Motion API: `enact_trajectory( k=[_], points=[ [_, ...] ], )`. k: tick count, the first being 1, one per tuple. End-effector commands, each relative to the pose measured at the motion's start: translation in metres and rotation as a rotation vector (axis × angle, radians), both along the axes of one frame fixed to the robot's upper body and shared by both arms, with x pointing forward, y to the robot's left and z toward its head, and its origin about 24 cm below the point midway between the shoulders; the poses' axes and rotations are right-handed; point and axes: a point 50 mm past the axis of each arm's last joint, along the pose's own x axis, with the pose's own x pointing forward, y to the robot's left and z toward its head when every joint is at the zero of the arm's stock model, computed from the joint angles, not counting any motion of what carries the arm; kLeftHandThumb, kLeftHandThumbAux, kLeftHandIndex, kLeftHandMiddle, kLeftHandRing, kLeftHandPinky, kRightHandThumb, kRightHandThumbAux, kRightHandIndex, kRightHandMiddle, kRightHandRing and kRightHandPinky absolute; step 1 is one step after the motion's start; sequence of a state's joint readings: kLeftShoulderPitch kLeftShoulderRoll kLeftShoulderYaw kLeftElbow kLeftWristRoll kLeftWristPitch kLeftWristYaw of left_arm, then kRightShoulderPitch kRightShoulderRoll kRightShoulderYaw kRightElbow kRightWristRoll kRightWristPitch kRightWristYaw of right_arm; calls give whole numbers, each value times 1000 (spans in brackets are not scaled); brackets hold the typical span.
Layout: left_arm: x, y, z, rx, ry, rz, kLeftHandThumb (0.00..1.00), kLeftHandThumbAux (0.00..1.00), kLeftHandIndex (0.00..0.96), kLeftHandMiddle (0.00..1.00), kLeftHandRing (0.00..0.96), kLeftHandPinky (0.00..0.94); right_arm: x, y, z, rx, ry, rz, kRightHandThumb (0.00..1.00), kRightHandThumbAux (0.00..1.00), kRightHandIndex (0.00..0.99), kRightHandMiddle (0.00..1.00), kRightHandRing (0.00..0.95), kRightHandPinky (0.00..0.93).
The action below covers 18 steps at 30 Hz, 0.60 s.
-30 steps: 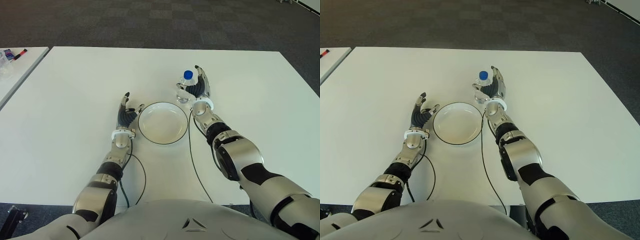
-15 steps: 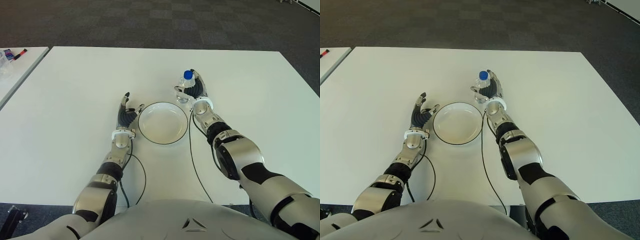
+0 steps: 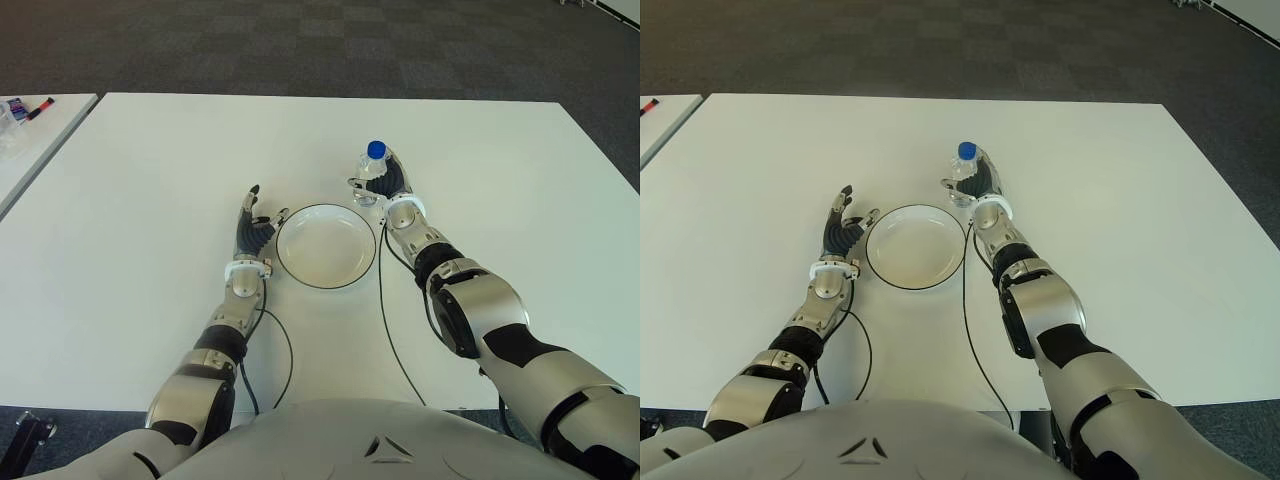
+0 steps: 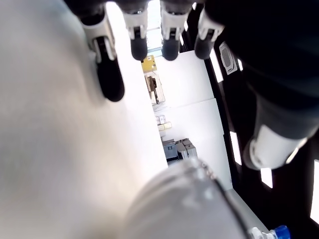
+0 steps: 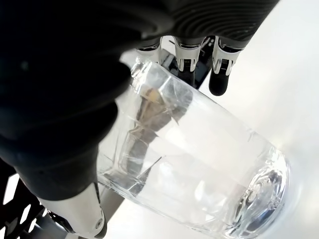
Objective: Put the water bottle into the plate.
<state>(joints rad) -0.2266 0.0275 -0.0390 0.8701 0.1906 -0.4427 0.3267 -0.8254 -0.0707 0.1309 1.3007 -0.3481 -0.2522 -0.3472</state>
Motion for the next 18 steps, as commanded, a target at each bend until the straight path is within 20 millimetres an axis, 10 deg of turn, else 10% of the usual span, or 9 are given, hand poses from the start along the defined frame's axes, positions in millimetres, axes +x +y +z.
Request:
enact_trajectory(
  k=[1, 18],
  points=[
    [-36, -12, -39, -4, 227, -31, 234, 627, 2, 0, 0, 0, -1, -3, -5, 6, 38, -5, 0, 822, 0, 14, 21, 82],
    [-37, -13, -38, -12, 220, -32, 238, 618, 5, 0, 0, 0, -6, -2, -13, 38, 79, 10, 0, 767, 0, 12, 21, 64]
  ],
)
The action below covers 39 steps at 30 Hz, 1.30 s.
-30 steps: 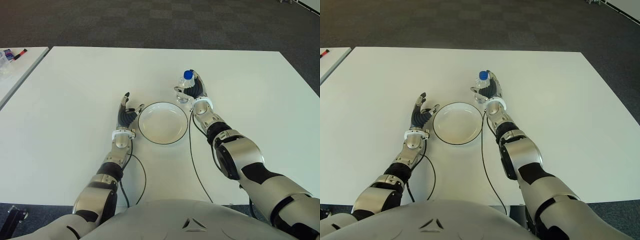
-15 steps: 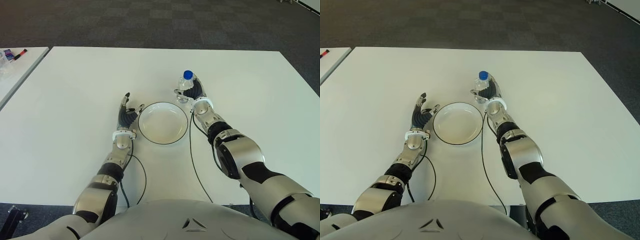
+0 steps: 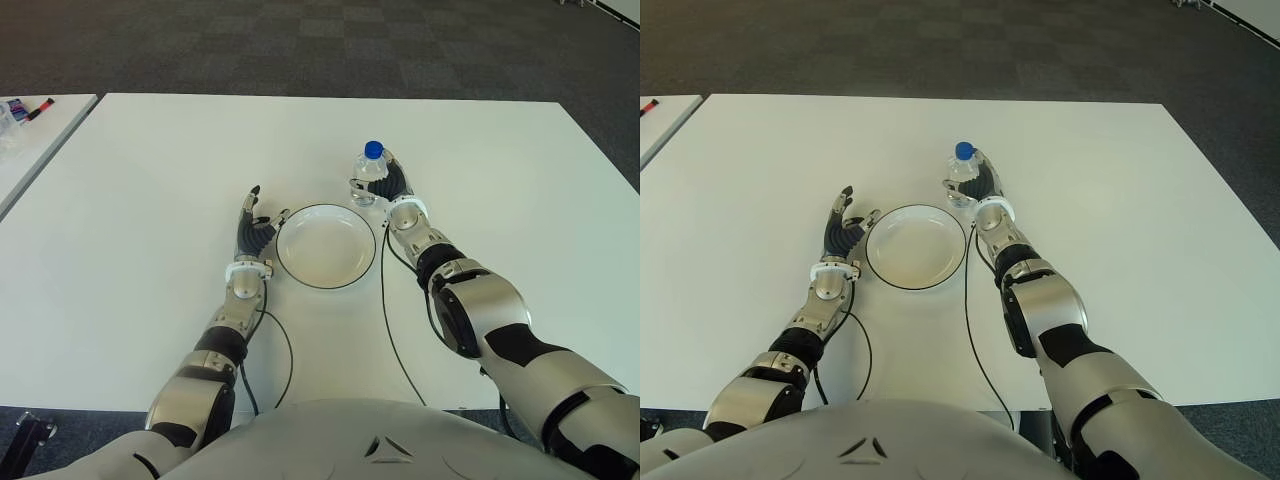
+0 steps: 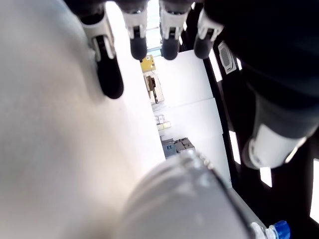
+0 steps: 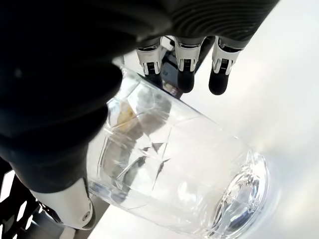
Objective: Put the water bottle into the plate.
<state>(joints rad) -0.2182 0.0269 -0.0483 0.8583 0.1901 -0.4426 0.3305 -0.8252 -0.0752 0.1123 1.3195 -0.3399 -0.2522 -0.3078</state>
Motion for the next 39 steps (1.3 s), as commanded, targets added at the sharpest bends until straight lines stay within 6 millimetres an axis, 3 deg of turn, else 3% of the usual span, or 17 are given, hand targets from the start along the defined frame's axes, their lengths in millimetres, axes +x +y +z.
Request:
enact_trajectory(
  k=[1, 39],
  points=[
    [-36, -12, -38, -12, 224, -28, 238, 617, 6, 0, 0, 0, -5, 2, -8, 21, 40, 2, 0, 767, 0, 11, 20, 62],
    [-37, -12, -38, -12, 213, -31, 245, 615, 7, 0, 0, 0, -10, 1, -17, 7, 61, 5, 0, 723, 3, 38, 53, 103]
  ],
)
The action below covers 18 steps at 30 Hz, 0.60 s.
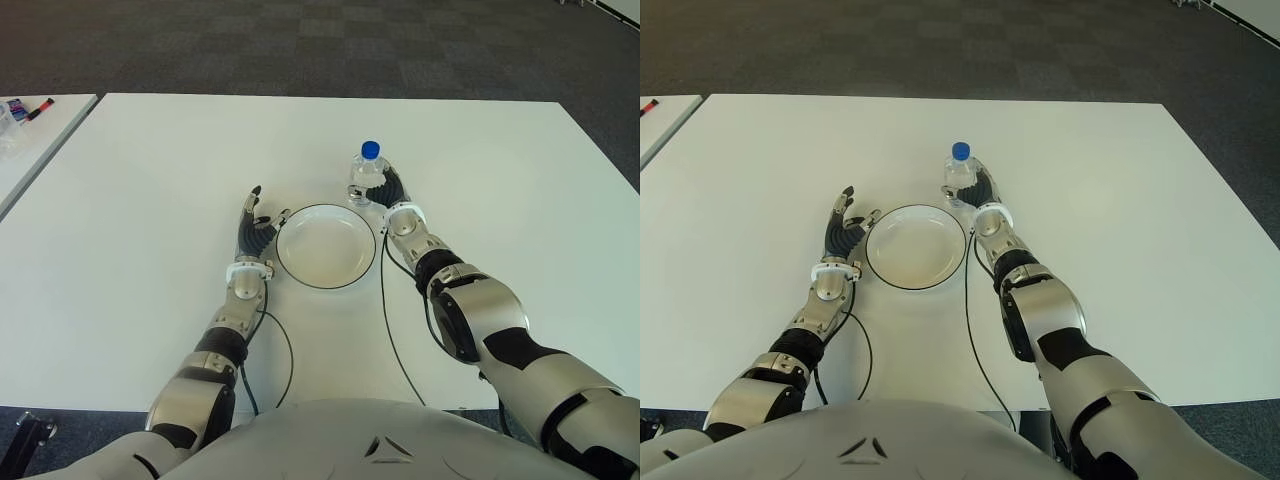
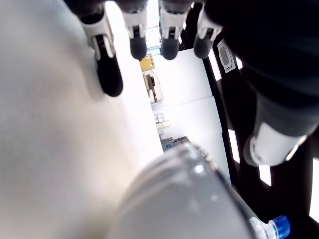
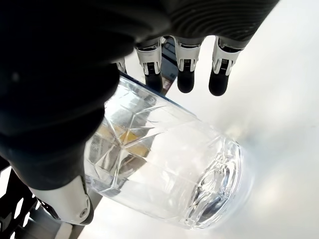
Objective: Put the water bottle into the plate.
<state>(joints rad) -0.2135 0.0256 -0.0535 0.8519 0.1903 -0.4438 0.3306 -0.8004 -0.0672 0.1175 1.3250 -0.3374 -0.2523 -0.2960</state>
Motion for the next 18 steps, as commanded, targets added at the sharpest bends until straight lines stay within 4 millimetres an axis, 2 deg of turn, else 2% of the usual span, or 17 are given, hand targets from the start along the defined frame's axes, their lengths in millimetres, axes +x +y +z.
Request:
enact_trajectory(
  k=[1, 9, 12, 18],
  points=[
    [-36, -11, -38, -11, 216, -27, 245, 615, 7, 0, 0, 0, -4, 0, -6, 6, 23, -5, 5, 719, 5, 40, 55, 105],
    [-36, -11, -38, -12, 215, -24, 240, 614, 8, 0, 0, 0, -5, -1, -7, 22, 12, -16, 104, 681, 30, 71, 89, 151],
    [-36, -11, -37, -12, 214, -24, 239, 614, 8, 0, 0, 0, -6, -2, -8, 26, 8, -24, 208, 651, 58, 110, 134, 216],
    [-35, -12, -37, -15, 212, -21, 238, 613, 9, 0, 0, 0, -6, -3, -8, 31, 0, -36, 352, 602, 99, 174, 207, 294]
  ],
)
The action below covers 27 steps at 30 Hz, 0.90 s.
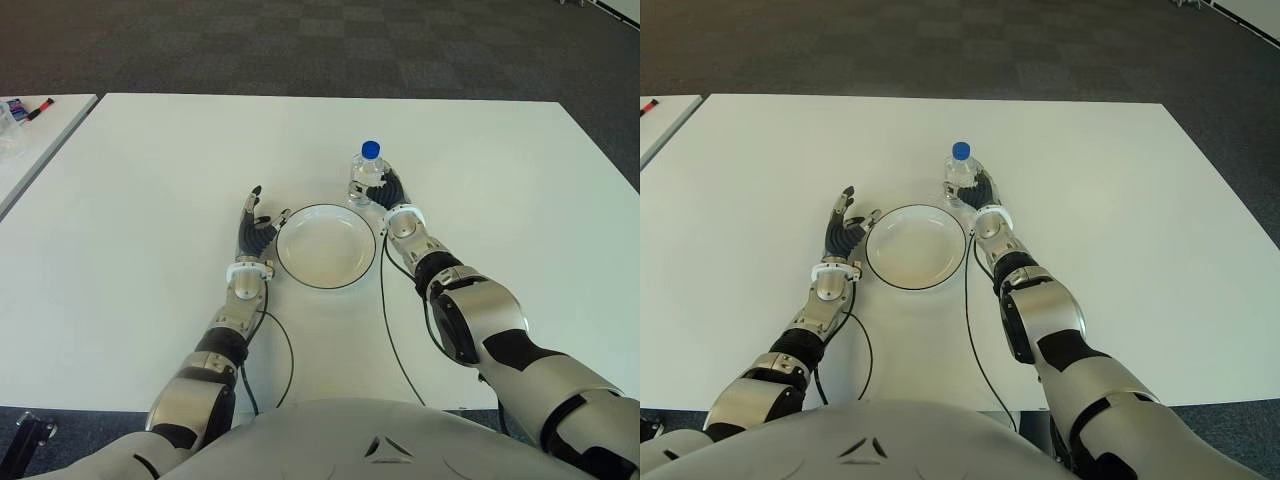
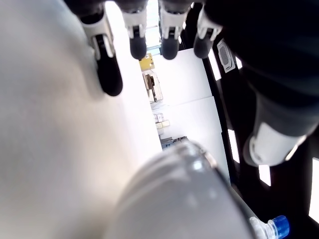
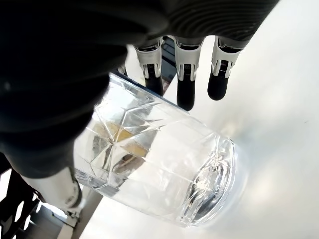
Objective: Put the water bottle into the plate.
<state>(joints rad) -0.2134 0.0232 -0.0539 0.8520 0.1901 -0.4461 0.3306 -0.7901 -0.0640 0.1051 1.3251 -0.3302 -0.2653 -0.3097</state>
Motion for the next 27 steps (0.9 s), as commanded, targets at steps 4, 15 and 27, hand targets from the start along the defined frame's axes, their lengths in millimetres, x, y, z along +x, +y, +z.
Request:
enact_trajectory(
  k=[4, 15, 27],
  points=[
    [-35, -11, -37, -12, 212, -21, 236, 609, 10, 0, 0, 0, -4, -3, -5, 22, -6, -38, 420, 575, 127, 215, 249, 322],
    [-35, -11, -37, -11, 209, -19, 241, 619, 17, 0, 0, 0, -5, -3, -5, 68, -17, -83, 615, 525, 260, 305, 309, 320],
    [-35, -10, -37, -4, 210, -20, 233, 621, 17, 0, 0, 0, -7, -2, -8, 78, -12, -96, 674, 548, 326, 321, 307, 312]
  ],
)
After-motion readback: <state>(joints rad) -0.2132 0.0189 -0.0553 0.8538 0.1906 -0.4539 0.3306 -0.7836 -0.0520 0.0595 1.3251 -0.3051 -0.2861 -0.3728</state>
